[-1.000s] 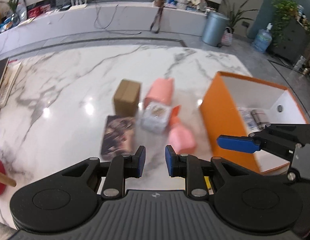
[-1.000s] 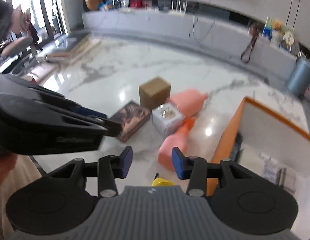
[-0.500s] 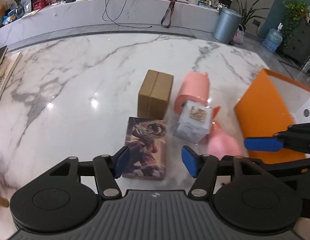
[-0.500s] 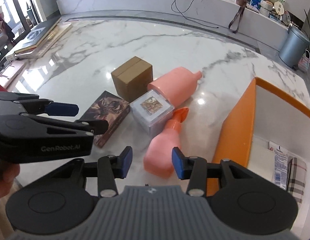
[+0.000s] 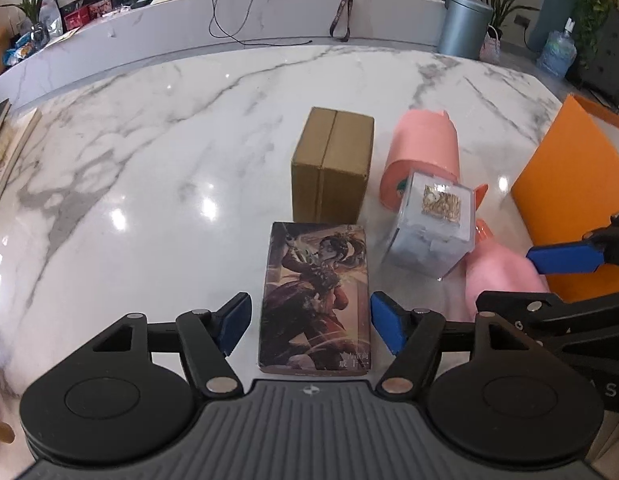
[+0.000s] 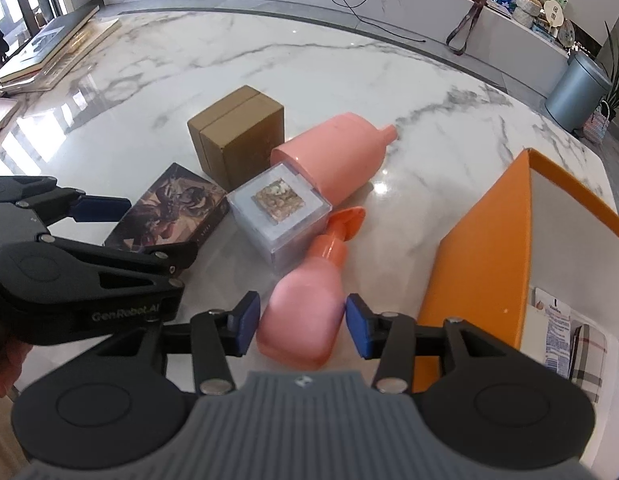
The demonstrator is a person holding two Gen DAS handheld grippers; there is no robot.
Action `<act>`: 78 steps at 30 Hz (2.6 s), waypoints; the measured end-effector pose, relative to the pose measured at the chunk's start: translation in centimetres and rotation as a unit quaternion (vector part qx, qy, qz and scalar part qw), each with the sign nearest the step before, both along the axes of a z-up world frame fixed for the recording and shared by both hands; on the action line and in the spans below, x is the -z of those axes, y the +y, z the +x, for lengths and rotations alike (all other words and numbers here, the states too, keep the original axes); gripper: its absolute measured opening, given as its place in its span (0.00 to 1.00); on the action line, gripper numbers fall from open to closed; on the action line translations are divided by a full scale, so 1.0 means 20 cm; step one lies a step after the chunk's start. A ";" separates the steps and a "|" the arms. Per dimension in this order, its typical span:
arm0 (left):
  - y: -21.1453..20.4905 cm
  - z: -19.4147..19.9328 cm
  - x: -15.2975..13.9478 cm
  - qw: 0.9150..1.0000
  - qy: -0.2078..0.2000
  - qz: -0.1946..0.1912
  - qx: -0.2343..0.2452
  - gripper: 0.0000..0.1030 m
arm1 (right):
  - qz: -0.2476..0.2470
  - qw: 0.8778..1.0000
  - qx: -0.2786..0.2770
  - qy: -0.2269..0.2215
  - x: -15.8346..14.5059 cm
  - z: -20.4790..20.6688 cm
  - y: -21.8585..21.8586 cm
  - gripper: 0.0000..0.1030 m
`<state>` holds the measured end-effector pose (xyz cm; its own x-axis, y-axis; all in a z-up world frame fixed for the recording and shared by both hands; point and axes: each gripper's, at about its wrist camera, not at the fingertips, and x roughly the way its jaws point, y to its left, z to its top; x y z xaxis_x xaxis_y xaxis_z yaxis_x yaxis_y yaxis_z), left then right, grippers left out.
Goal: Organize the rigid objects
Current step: 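Grasp the anime-print card box with the left gripper while the right gripper grasps the pink spray bottle, then lift the card box and pink spray bottle and carry them over the orange box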
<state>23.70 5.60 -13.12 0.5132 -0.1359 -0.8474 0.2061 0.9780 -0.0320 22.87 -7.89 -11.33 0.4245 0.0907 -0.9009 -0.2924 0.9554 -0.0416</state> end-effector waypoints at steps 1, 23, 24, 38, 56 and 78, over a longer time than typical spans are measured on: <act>0.00 0.00 0.01 1.000 0.003 0.000 0.001 0.77 | -0.002 1.000 -0.001 0.001 0.01 0.00 0.00 0.47; -0.01 -0.06 0.01 0.999 0.044 0.022 0.007 0.64 | 0.016 0.999 -0.050 0.014 0.02 -0.15 0.05 0.48; -0.01 -0.06 0.01 0.999 0.046 0.023 0.008 0.64 | 0.019 0.998 -0.050 0.017 0.01 -0.15 0.05 0.48; 0.00 -0.03 0.03 0.999 0.022 0.022 -0.008 0.74 | 0.029 0.999 -0.027 0.037 0.04 -0.06 0.05 0.51; 0.00 -0.04 0.02 0.999 0.037 0.008 -0.006 0.64 | 0.039 0.999 -0.006 0.027 0.06 -0.12 0.06 0.45; 0.06 -0.28 -0.35 0.992 -0.011 -0.098 -0.085 0.64 | 0.094 0.991 0.015 -0.091 -0.33 -0.37 -0.12 0.42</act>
<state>18.12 6.72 -6.19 0.5611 -0.2065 -0.8016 0.0417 0.9742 -0.2218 15.56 -10.20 -4.68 0.5839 0.2345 -0.7772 -0.2671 0.9596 0.0889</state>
